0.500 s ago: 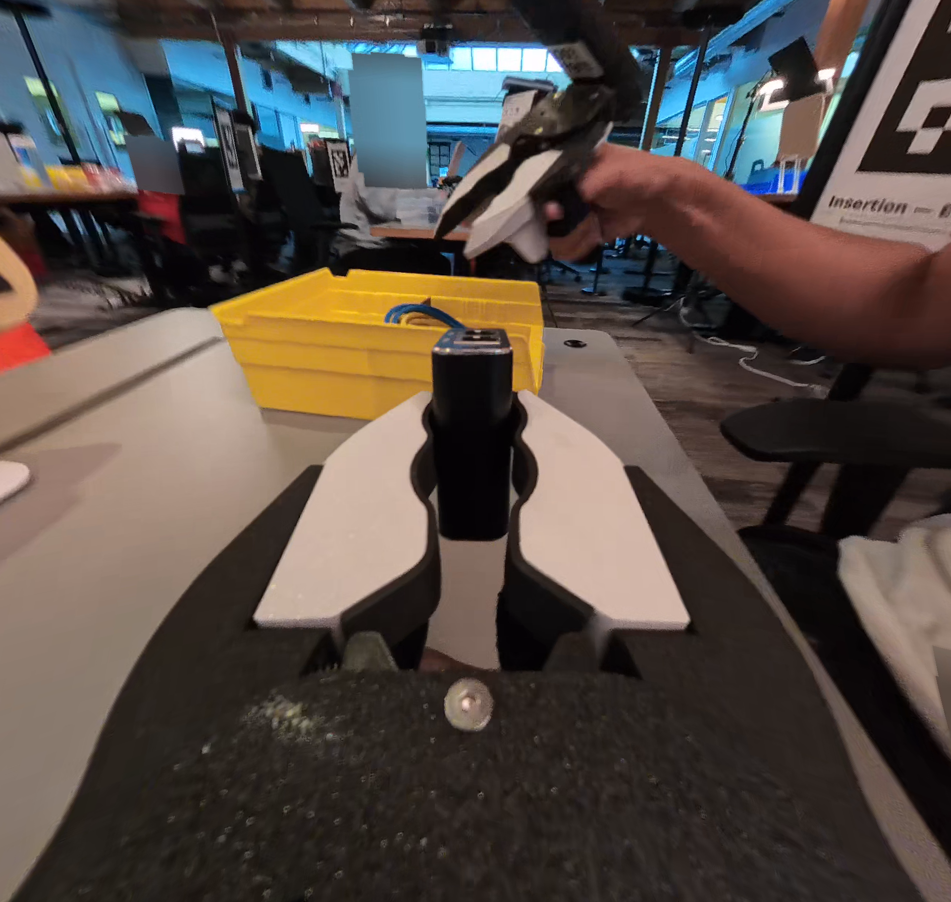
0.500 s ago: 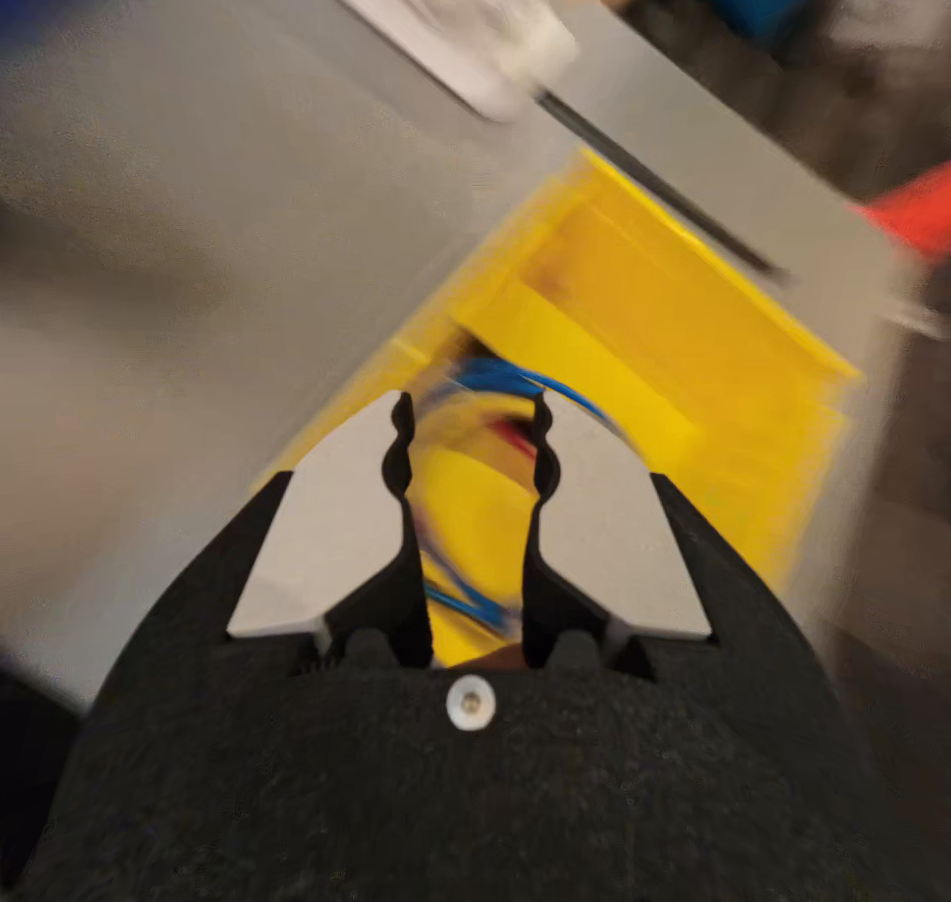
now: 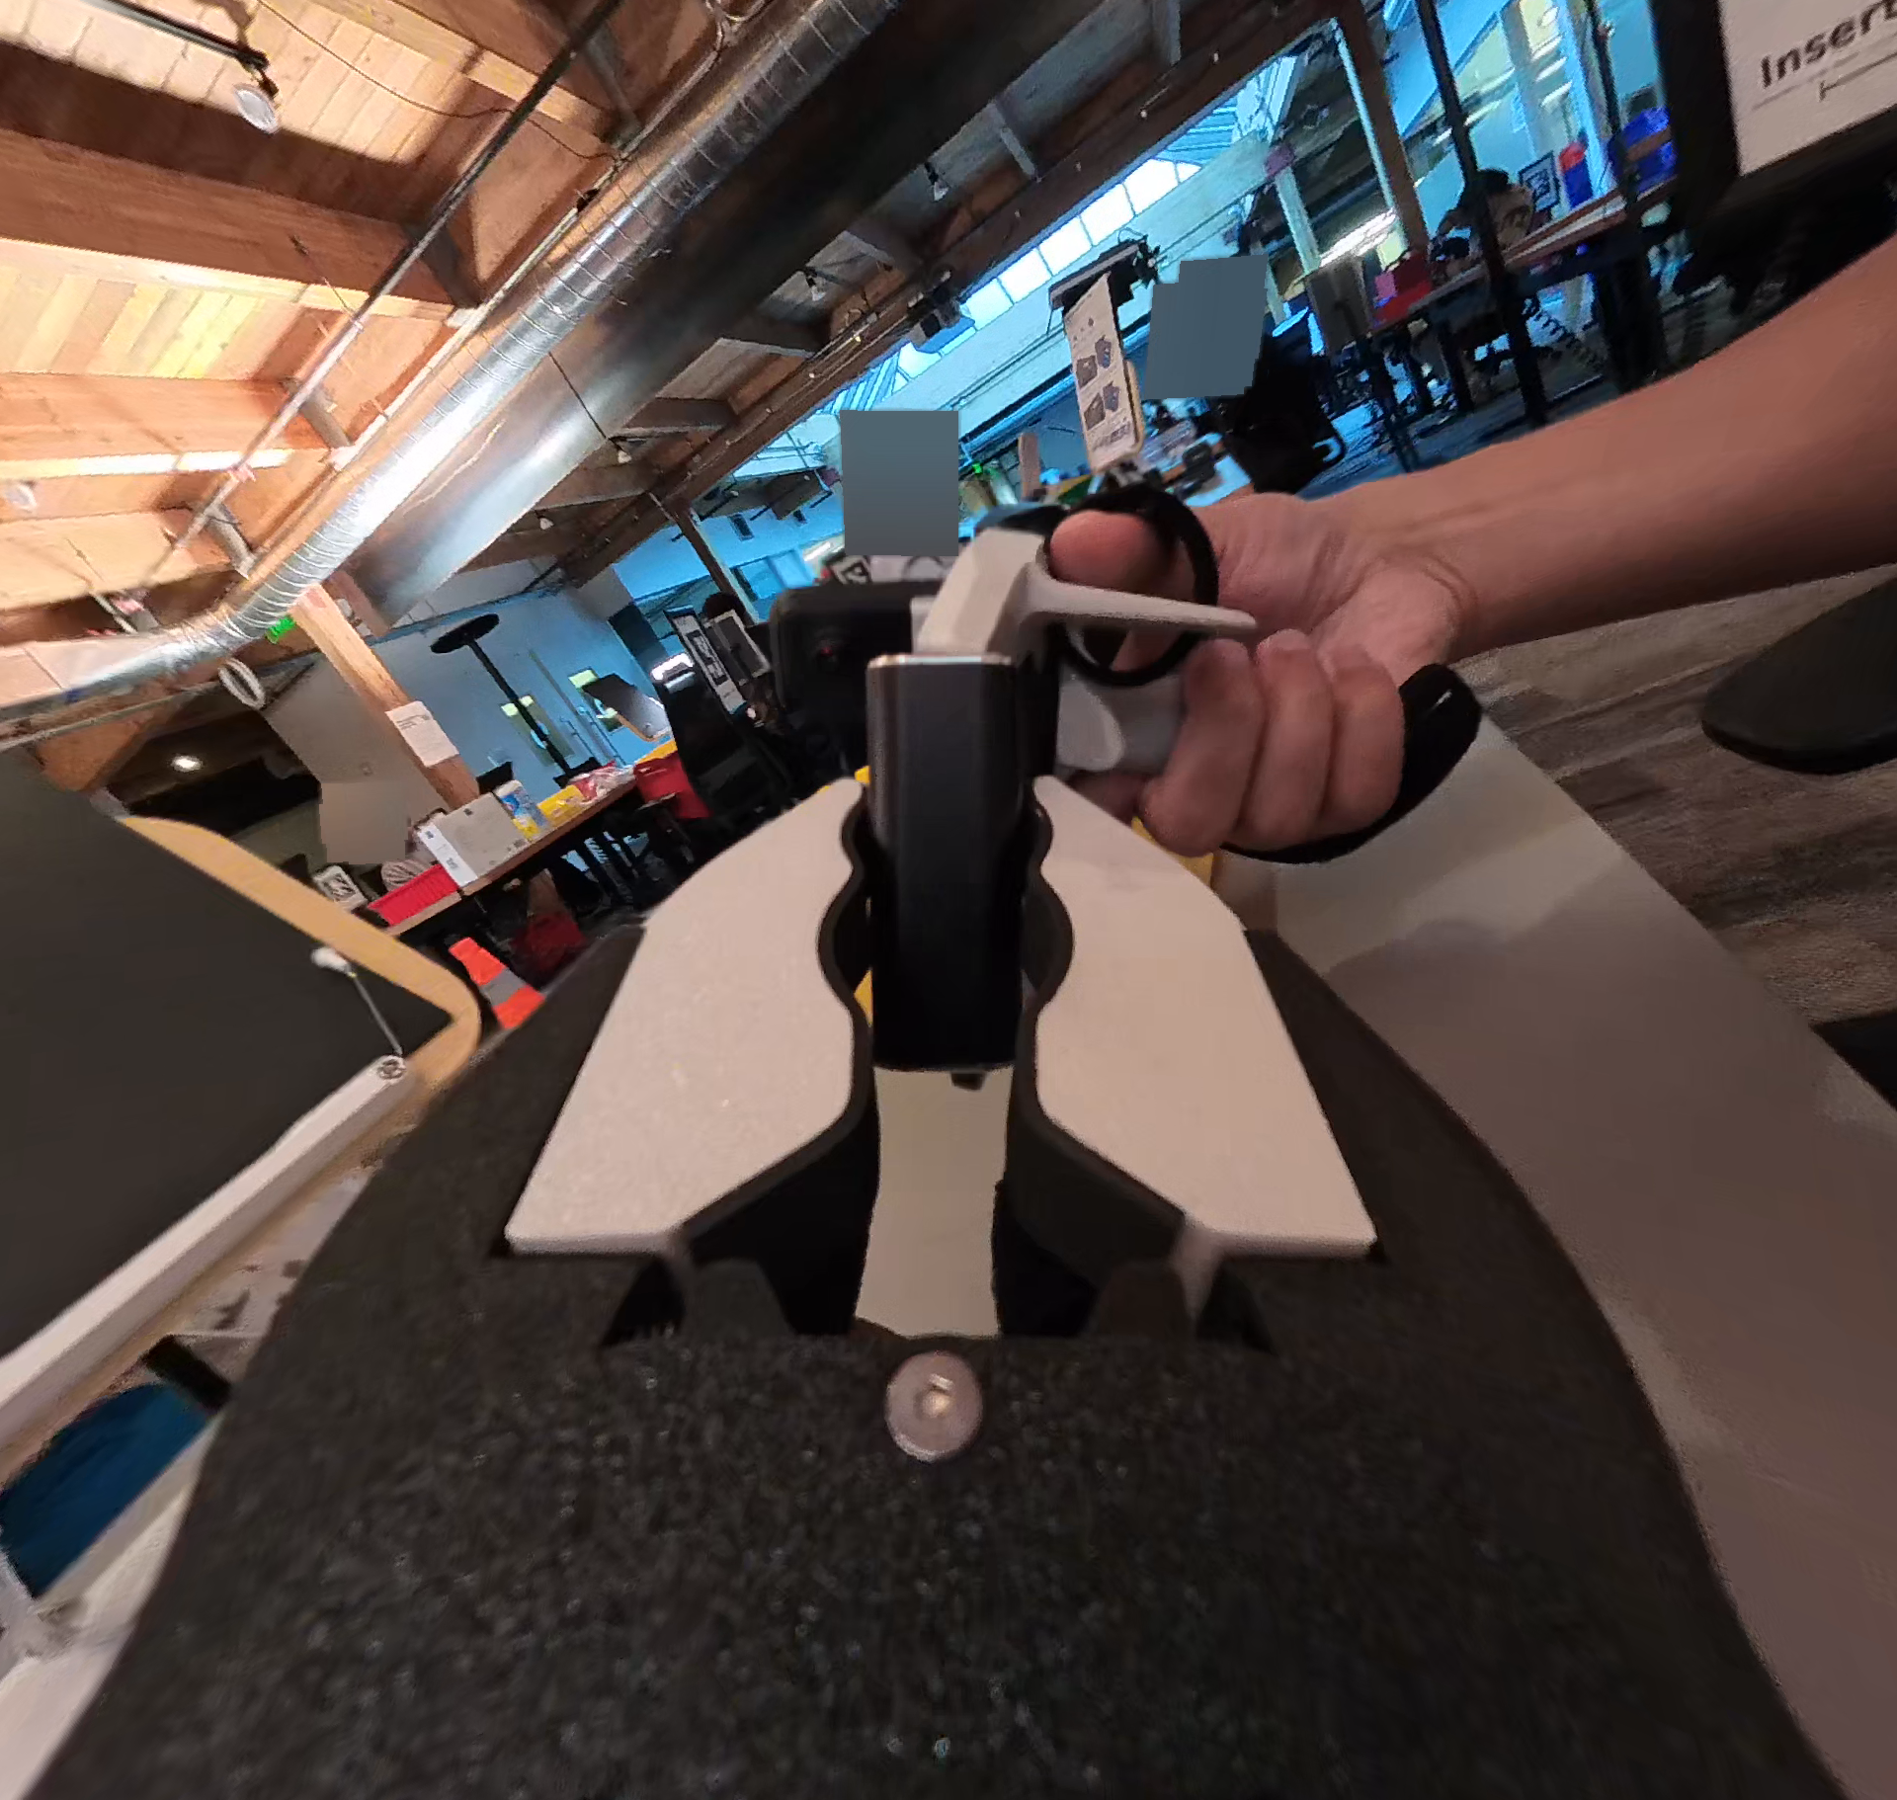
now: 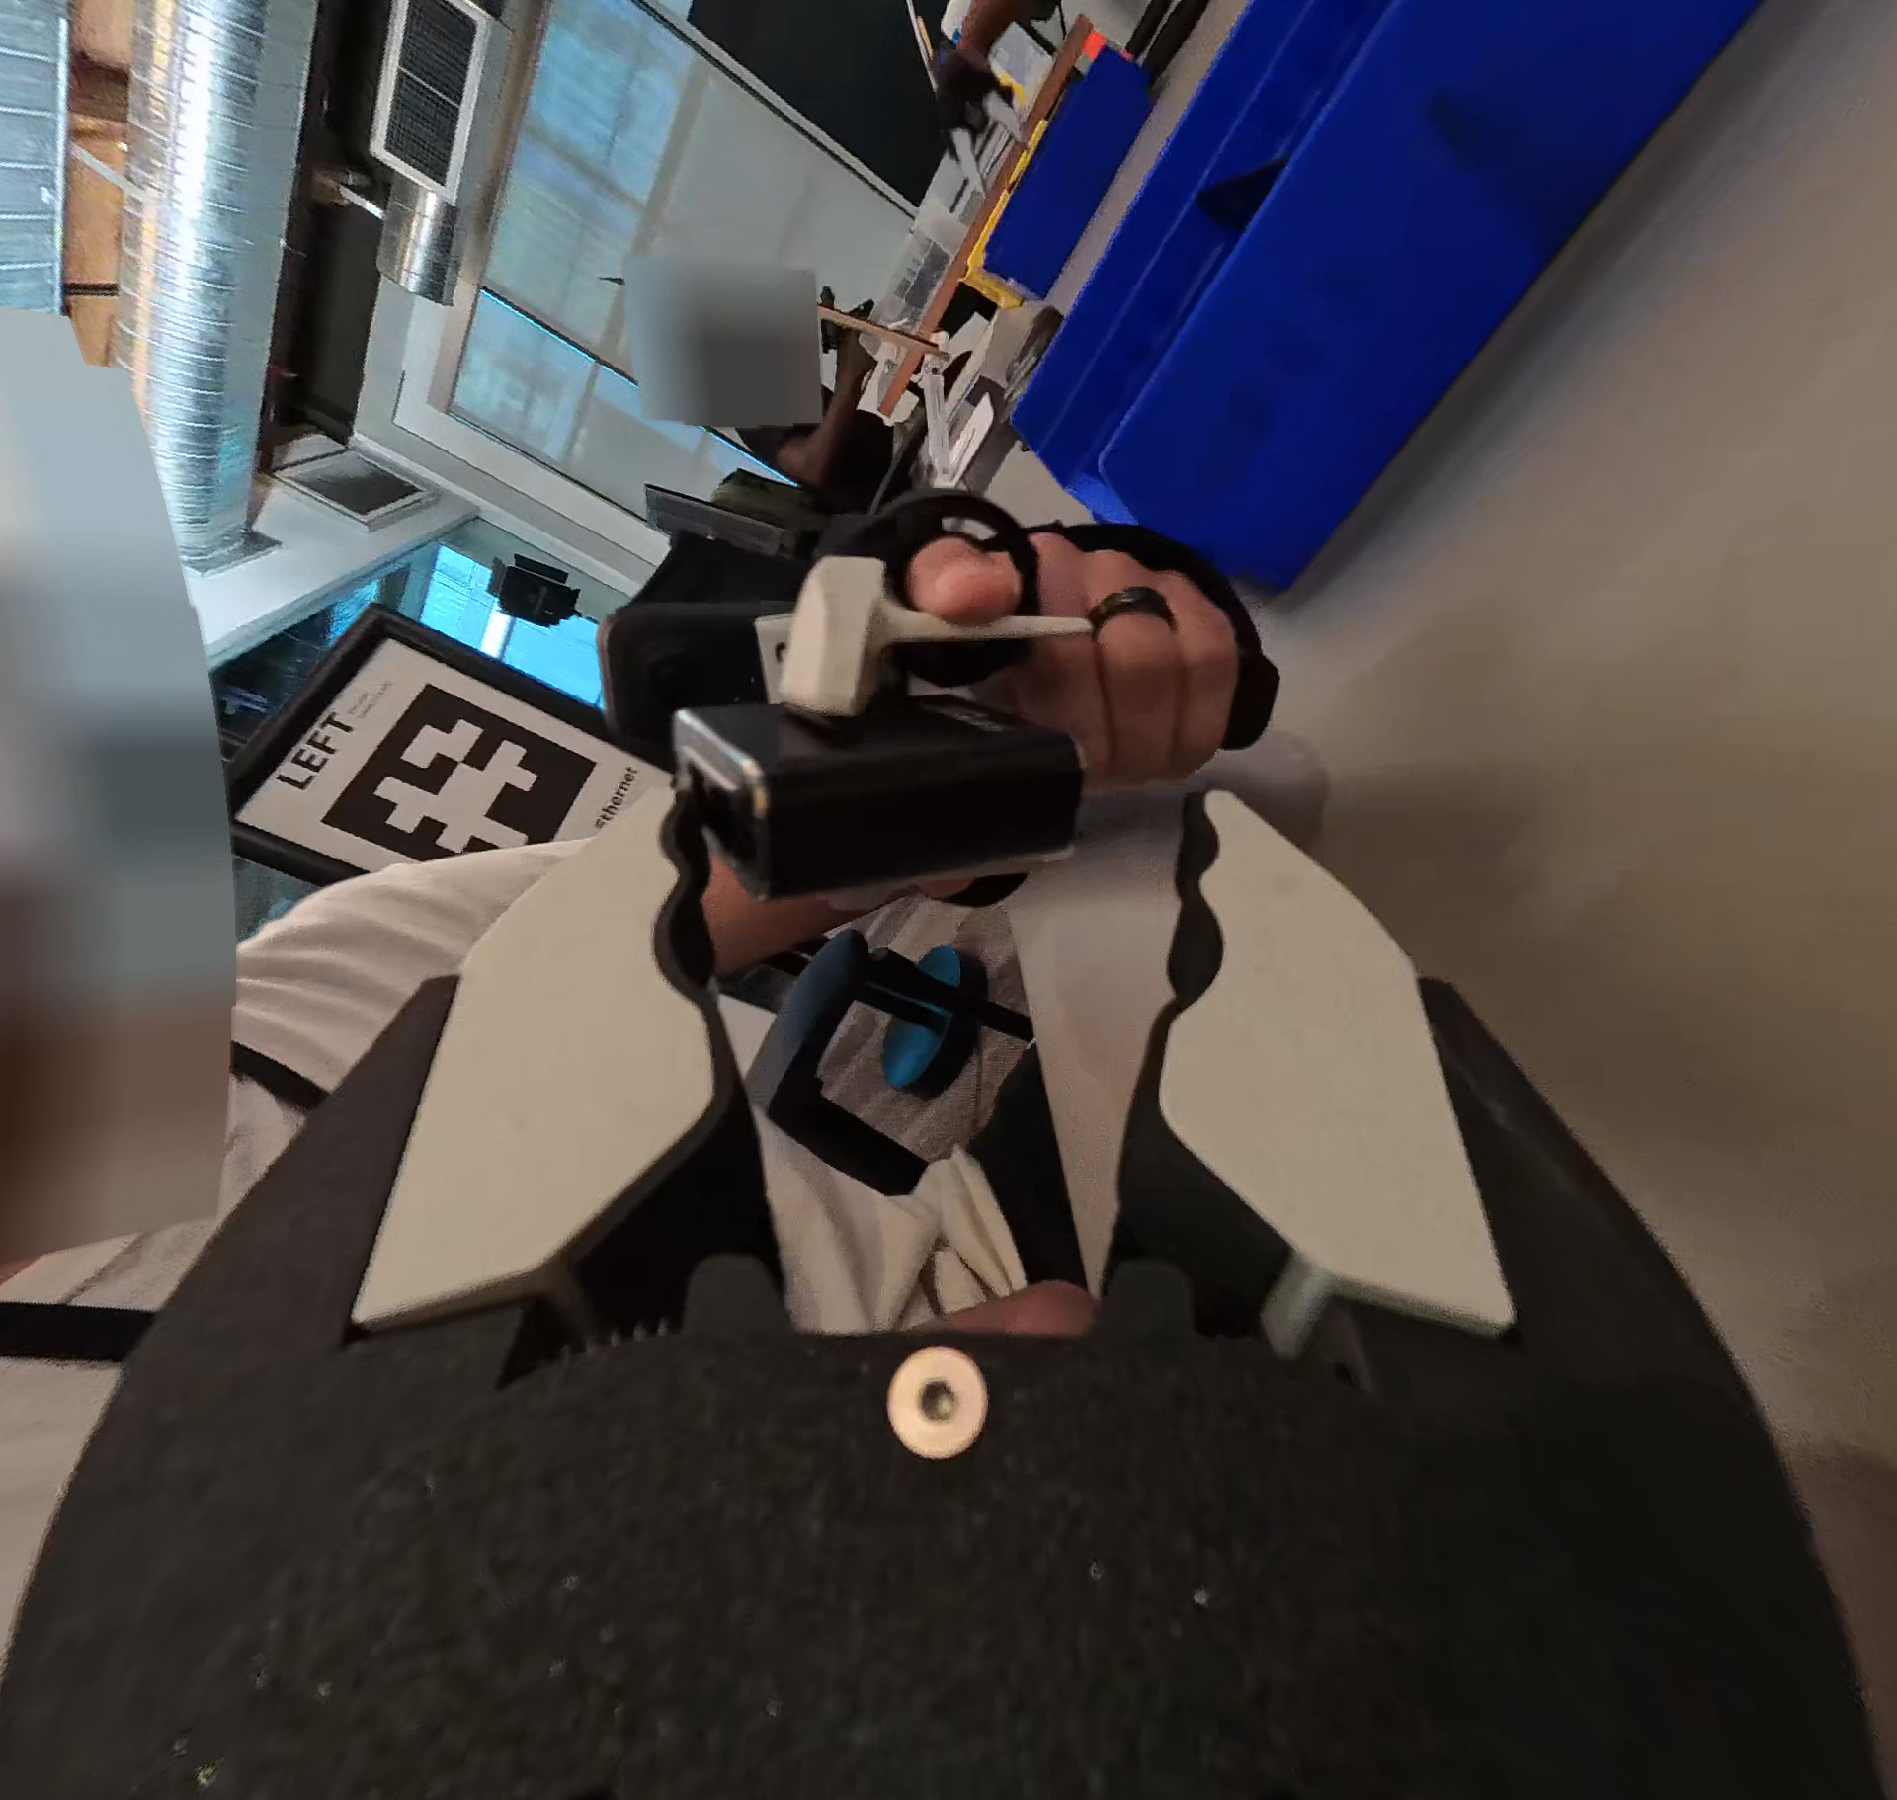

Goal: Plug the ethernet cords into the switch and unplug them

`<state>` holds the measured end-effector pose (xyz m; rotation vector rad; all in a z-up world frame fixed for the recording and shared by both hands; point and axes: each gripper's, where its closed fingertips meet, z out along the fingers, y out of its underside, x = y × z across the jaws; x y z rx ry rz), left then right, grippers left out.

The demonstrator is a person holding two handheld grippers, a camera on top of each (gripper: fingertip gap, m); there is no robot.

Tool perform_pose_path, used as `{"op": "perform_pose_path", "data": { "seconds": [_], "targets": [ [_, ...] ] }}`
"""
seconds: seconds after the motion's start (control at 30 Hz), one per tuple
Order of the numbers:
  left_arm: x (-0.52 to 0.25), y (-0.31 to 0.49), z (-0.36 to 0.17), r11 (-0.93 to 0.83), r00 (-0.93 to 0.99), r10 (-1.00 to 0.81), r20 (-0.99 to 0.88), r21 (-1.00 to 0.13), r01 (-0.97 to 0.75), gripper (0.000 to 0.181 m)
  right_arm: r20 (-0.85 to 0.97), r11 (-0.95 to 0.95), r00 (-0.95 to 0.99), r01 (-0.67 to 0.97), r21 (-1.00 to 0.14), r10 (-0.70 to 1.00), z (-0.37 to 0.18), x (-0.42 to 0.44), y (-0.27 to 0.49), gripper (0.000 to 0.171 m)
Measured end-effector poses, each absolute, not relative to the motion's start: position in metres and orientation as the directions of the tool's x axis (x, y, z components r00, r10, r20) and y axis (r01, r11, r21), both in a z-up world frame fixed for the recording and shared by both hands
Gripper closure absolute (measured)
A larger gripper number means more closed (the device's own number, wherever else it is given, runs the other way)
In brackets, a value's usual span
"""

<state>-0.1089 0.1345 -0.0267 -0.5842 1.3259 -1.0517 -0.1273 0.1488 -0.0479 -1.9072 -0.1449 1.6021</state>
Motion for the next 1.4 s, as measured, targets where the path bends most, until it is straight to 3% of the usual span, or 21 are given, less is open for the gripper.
{"op": "perform_pose_path", "data": {
  "seconds": [0.1, 0.2, 0.27, 0.37, 0.47, 0.53, 0.6, 0.67, 0.73, 0.93, 1.07, 1.27, 1.4],
  "targets": [
    [-0.109, 0.128, -0.029, 0.471, -0.103, -0.851, -0.515, -0.836, 0.282, 0.157, -0.867, -0.805, 0.156, -0.325, -0.497, 0.472, -0.043, -0.132, 0.148, 0.086],
    [-0.108, 0.123, -0.033, 0.469, -0.123, -0.847, -0.518, -0.835, 0.286, 0.157, -0.881, -0.841, 0.048, -0.279, -0.464, 0.471, -0.041, -0.143, 0.139, 0.097],
    [-0.104, 0.128, -0.04, 0.471, -0.125, -0.853, -0.506, -0.851, 0.232, 0.157, -0.885, -0.843, 0.079, -0.276, -0.461, 0.458, -0.047, -0.139, 0.142, 0.098],
    [-0.096, 0.138, -0.052, 0.465, -0.099, -0.872, -0.48, -0.874, 0.142, 0.156, -0.847, -0.808, 0.25, -0.265, -0.526, 0.469, -0.056, -0.126, 0.15, 0.098],
    [-0.094, 0.156, -0.052, 0.418, -0.037, -0.905, -0.424, -0.902, 0.108, 0.146, -0.738, -0.713, 0.445, -0.263, -0.65, 0.508, -0.032, -0.091, 0.159, 0.098],
    [-0.093, 0.172, -0.051, 0.358, 0.001, -0.933, -0.359, -0.93, 0.084, 0.152, -0.519, -0.58, 0.7, -0.184, -0.794, 0.49, -0.01, -0.037, 0.173, 0.098],
    [-0.093, 0.184, -0.054, 0.294, 0.015, -0.956, -0.294, -0.954, 0.062, 0.157, -0.183, -0.504, 0.931, 0.002, -0.864, 0.317, 0.004, 0.046, 0.192, 0.098],
    [-0.093, 0.193, -0.055, 0.235, 0.029, -0.972, -0.234, -0.97, 0.058, 0.157, 0.131, -0.59, 0.987, 0.163, -0.791, 0.097, -0.001, 0.14, 0.206, 0.098],
    [-0.093, 0.196, -0.056, 0.193, 0.021, -0.981, -0.192, -0.979, 0.059, 0.158, 0.281, -0.752, 0.959, 0.201, -0.627, 0.021, -0.034, 0.214, 0.218, 0.098],
    [-0.088, 0.196, -0.071, 0.211, 0.001, -0.978, -0.211, -0.977, -0.012, 0.16, 0.282, -0.915, 0.923, 0.331, -0.229, 0.263, -0.15, 0.263, 0.242, 0.098],
    [-0.083, 0.186, -0.086, 0.073, -0.115, -0.991, -0.064, -0.994, -0.077, 0.158, 0.194, -0.914, 0.934, 0.34, -0.22, 0.3, -0.17, 0.253, 0.251, 0.098],
    [-0.08, 0.187, -0.097, -0.042, -0.158, -0.985, 0.066, -0.988, -0.15, 0.154, 0.251, -0.896, 0.904, 0.397, -0.197, 0.345, -0.176, 0.25, 0.25, 0.098],
    [-0.085, 0.189, -0.093, -0.138, -0.134, -0.979, 0.157, -0.981, -0.137, 0.152, 0.336, -0.855, 0.899, 0.394, -0.337, 0.282, -0.118, 0.251, 0.254, 0.097]
  ]
}}
